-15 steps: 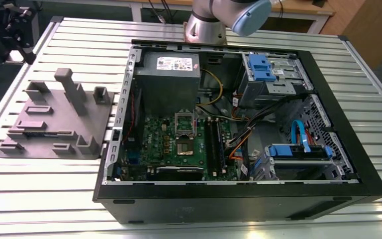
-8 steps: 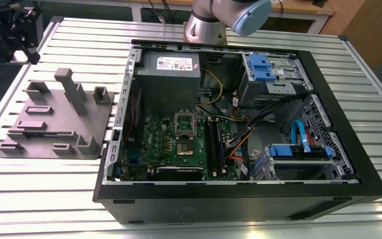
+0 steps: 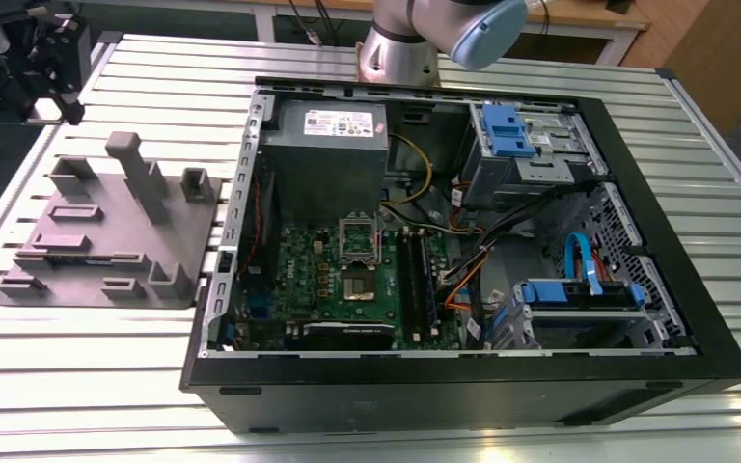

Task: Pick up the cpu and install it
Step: 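Pick up the cpu and move it towards the insertion slot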

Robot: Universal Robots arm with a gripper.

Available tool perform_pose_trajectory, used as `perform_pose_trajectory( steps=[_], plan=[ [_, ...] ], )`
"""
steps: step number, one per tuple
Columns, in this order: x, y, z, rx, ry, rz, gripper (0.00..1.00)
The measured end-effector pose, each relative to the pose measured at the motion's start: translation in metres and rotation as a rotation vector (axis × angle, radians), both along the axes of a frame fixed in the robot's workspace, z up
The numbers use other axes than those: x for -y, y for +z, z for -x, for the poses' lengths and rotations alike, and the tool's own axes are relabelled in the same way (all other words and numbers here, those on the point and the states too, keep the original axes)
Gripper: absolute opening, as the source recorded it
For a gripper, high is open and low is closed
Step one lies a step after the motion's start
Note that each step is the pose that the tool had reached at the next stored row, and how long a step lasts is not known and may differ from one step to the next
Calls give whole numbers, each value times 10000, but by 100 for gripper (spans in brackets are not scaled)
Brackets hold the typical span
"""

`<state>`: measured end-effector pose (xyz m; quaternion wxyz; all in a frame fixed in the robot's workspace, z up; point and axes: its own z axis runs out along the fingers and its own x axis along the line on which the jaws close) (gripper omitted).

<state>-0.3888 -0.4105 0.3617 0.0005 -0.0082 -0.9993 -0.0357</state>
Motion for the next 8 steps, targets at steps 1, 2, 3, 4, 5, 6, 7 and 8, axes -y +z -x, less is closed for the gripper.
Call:
perform_pose_trajectory(
  steps=[1,2,3,4,5,6,7,8],
  plan=[
    [0,0,-4,38,1,0,47],
    [0,1,-8,85,3,1,47],
    [-1,1,-11,131,3,1,47],
    [-2,1,-14,174,2,0,47],
    [-3,1,-16,217,1,0,47],
    [-3,0,-19,258,2,-1,47],
    [-4,1,-21,299,2,0,47],
    [-4,1,-24,342,2,1,47]
  ],
)
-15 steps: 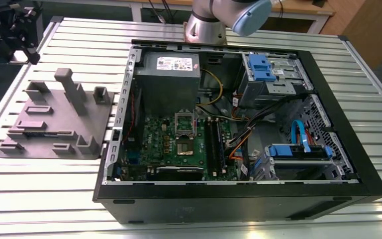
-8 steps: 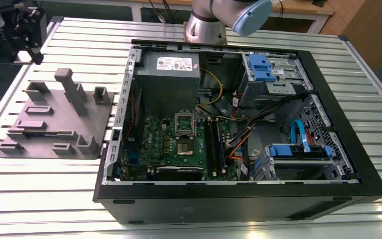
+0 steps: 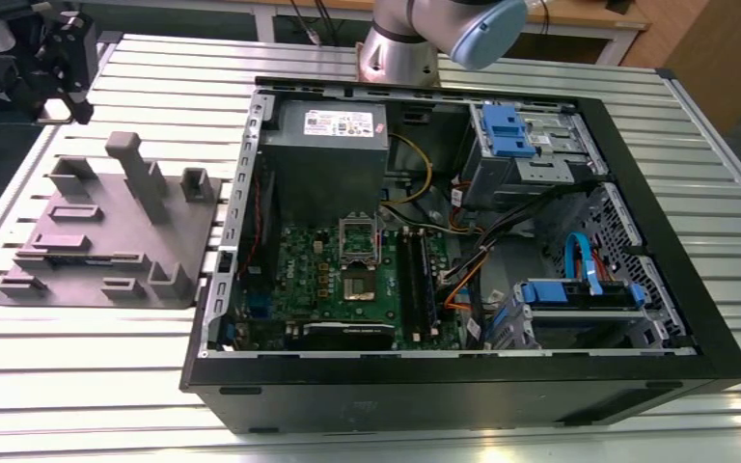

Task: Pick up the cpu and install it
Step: 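Pick up the cpu and move it towards the insertion slot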

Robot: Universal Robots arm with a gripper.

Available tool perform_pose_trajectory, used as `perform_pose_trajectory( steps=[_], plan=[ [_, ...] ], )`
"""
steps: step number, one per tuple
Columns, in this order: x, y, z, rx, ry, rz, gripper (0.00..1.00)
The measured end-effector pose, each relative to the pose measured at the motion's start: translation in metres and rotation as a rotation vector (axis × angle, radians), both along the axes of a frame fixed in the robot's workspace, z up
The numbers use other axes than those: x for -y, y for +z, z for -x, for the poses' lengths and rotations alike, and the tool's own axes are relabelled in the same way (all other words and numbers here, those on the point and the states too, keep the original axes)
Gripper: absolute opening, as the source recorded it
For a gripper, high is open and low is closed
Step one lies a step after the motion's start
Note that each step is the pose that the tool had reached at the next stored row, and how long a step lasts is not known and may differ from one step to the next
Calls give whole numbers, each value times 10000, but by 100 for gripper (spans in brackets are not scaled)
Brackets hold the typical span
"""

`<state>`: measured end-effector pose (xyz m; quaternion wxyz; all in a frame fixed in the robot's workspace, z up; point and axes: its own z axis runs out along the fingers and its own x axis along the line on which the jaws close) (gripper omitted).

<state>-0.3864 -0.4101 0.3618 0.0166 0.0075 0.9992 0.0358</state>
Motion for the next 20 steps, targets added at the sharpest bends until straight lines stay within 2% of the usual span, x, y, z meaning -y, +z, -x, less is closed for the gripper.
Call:
perform_pose_trajectory(
  steps=[9,11,20],
  plan=[
    [-8,0,-30,398,-1,-1,47],
    [-9,0,-47,459,0,0,47],
    [-9,0,-200,466,-1,0,47]
  ],
)
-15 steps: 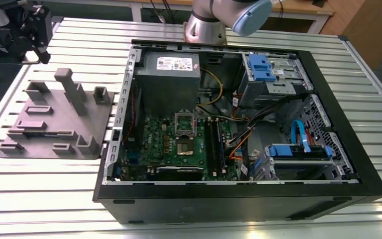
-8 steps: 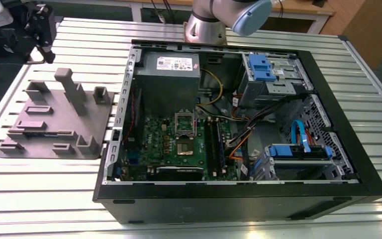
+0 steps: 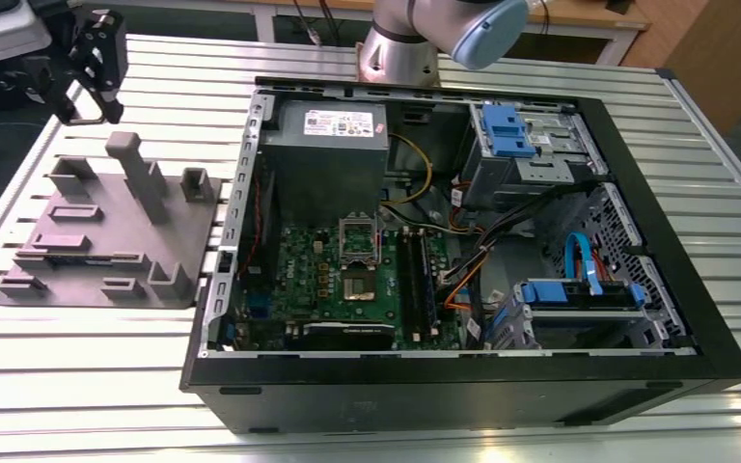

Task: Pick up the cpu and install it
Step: 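Pick up the cpu and move it towards the insertion slot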

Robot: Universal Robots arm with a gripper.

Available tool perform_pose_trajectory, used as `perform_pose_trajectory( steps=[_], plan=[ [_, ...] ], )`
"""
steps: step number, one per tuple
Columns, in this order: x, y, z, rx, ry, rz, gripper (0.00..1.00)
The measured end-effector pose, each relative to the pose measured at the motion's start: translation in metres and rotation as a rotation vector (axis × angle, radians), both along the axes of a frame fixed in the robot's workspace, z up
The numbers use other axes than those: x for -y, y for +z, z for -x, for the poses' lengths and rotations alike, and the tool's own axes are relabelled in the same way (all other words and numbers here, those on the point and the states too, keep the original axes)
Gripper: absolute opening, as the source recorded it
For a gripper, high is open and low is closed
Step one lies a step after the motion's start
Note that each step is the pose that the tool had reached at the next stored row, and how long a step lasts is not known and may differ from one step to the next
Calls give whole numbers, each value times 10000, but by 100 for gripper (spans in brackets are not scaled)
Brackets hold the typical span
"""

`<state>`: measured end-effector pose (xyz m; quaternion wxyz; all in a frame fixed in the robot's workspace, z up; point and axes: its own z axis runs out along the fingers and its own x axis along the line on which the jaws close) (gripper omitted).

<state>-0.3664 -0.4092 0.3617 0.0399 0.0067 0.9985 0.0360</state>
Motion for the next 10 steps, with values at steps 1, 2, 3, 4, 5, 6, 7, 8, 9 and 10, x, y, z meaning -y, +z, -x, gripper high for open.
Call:
perform_pose_trajectory(
  steps=[1,2,3,4,5,6,7,8,9,10],
  plan=[
    [0,0,-13,-6,0,0,47],
    [0,0,-32,-15,0,0,47],
    [0,1,-60,-32,0,1,47],
    [0,0,-88,-55,1,1,47],
    [0,0,-114,-85,1,4,47],
    [0,0,-137,-121,0,9,47],
    [0,0,-162,-168,0,15,47],
    [0,1,-183,-218,-1,20,47],
    [0,1,-206,-264,-1,23,47],
    [0,0,-229,-306,-1,24,47]
  ],
)
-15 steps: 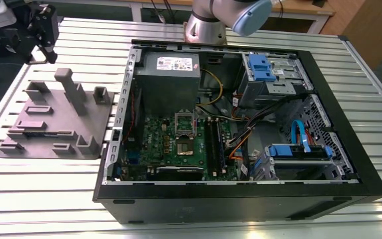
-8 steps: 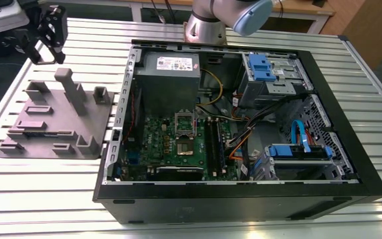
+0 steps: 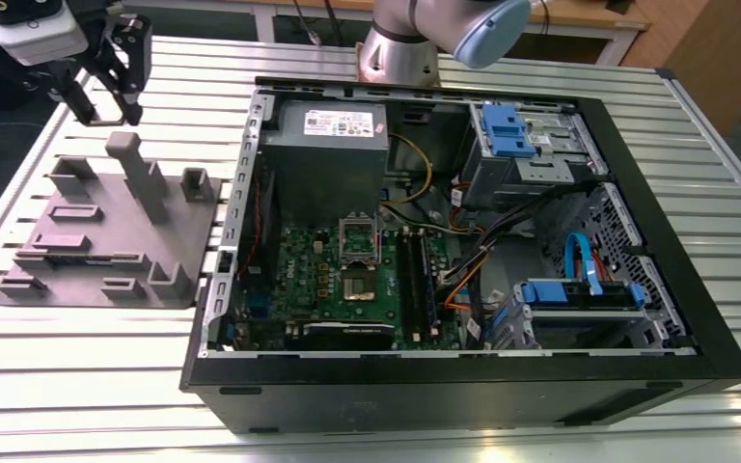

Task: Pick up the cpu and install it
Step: 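Pick up the cpu and move it towards the insertion slot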

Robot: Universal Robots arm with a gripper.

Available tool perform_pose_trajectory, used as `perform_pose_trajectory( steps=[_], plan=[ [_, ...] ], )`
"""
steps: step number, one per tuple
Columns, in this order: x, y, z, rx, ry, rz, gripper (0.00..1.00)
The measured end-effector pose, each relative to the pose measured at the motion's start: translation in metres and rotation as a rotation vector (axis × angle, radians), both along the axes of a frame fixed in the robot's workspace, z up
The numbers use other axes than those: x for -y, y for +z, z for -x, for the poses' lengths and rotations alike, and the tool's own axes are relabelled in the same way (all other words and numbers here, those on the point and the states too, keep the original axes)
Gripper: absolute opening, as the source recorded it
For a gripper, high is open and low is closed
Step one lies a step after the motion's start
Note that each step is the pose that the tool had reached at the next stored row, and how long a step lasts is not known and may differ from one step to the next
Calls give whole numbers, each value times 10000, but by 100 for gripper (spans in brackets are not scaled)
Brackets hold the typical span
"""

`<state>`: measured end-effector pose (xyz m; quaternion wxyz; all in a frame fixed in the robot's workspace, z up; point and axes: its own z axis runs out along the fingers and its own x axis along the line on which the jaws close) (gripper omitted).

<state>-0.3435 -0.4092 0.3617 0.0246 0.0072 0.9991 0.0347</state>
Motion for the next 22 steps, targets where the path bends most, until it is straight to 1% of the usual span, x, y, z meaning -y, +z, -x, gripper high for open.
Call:
perform_pose_trajectory(
  steps=[1,2,13,16,20,22],
  plan=[
    [0,0,-20,-28,0,-1,47],
    [0,0,-25,-31,-1,0,47],
    [0,1,-27,-33,0,3,47],
    [0,25,-28,-38,1,16,47],
    [-2,80,-27,-51,1,38,47],
    [-2,84,-27,-50,0,39,47]
  ],
)
